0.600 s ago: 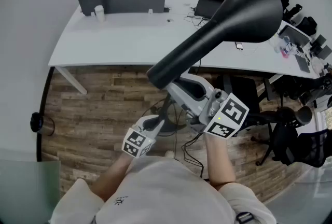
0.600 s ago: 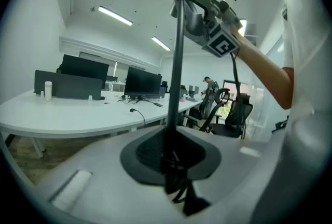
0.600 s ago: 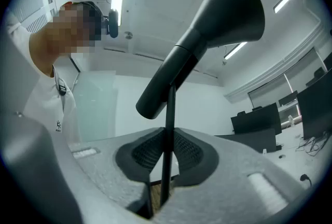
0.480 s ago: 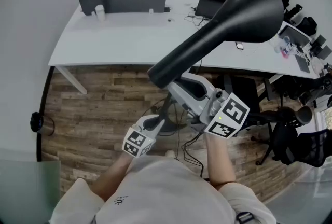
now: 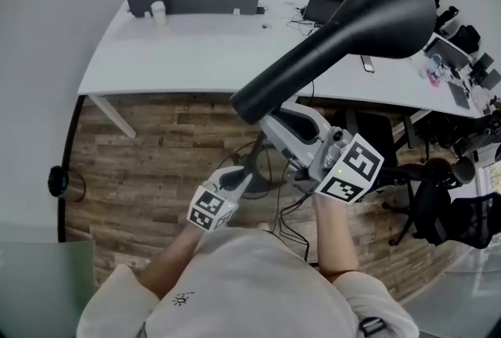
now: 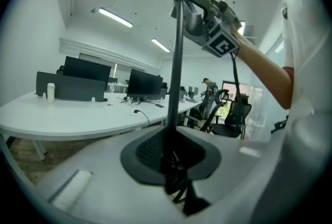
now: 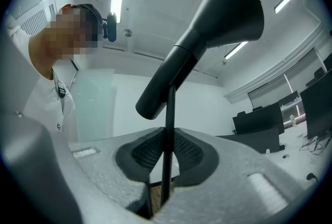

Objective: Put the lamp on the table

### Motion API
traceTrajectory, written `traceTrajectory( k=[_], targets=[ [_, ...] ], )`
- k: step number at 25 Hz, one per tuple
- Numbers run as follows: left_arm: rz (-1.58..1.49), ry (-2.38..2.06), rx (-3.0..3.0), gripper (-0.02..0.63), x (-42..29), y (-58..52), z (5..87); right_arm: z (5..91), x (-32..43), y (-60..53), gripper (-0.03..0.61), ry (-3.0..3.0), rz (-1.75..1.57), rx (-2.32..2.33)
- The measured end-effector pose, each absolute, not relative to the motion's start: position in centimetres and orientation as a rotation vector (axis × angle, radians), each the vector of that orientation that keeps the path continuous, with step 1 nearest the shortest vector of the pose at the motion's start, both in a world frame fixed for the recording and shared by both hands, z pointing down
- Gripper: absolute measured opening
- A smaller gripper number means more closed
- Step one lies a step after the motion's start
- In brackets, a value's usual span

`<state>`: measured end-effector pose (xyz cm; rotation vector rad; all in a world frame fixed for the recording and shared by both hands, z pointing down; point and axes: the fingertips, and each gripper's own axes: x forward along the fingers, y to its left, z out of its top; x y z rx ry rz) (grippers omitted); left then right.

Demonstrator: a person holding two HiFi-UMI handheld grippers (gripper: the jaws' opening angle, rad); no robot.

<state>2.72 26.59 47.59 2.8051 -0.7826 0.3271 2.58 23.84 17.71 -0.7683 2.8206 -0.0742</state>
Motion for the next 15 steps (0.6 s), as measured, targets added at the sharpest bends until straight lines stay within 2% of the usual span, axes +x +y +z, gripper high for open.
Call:
traceTrajectory(
  k=[15],
  targets=[
    [0.32,-0.781,2.821,0.04,-4.0,25.4,47.7,17.8,-4.2,23.0,0.048,2.823,-0.069,-0.786]
  ],
)
